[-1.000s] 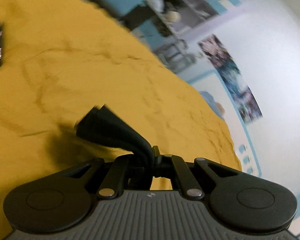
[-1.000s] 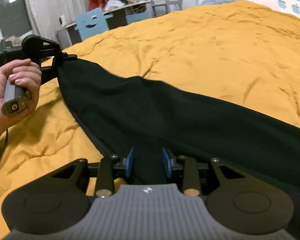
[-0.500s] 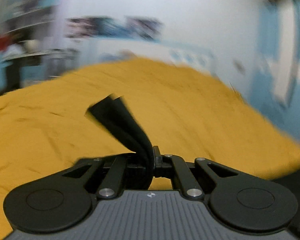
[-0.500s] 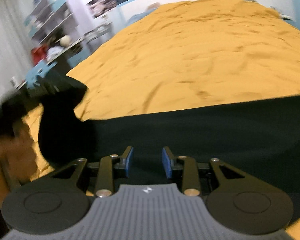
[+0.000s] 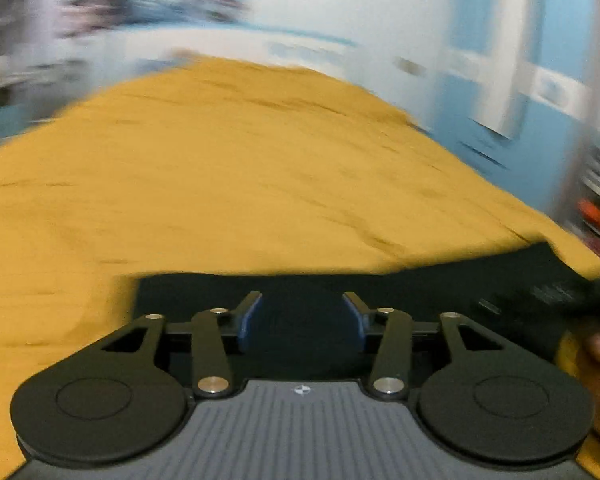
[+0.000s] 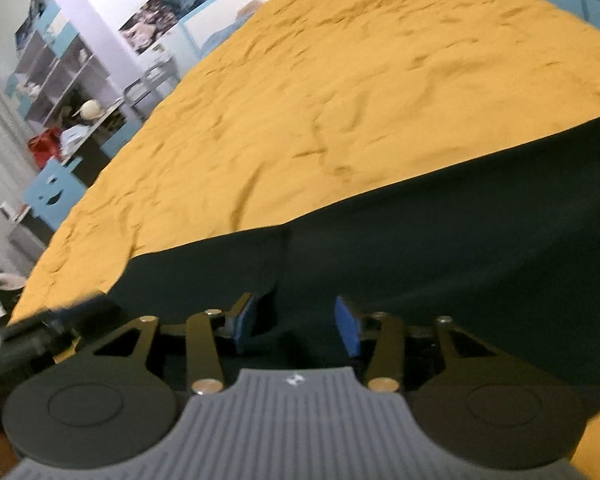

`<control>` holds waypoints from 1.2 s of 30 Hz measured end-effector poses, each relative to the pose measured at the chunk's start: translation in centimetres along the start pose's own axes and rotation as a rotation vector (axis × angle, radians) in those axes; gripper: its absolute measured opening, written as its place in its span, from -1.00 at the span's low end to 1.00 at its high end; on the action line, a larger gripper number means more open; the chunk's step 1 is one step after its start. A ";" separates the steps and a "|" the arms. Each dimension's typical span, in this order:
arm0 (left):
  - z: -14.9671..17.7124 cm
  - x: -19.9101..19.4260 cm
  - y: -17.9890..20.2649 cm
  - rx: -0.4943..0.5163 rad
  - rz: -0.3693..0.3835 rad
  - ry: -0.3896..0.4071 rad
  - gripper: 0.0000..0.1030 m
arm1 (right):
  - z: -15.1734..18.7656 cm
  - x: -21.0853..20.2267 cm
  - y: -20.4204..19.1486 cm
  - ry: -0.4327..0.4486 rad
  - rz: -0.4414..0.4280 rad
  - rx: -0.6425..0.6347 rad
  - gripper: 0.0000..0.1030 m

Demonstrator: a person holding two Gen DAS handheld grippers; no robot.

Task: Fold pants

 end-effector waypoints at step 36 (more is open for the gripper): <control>8.7 3.2 -7.1 -0.313 0.051 -0.293 0.07 | 2.3 3.2 -1.2 -0.070 0.048 -0.014 -0.89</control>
Point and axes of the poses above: each gripper's, at about its wrist camera, not at the fingertips, and x roughly the way its jaws point, y to its right, z to its underside, the point moved 7 cm from there along x, roughly the way its jaws point, and after that the axes turned 14 degrees about x, right-handed, at the moved point
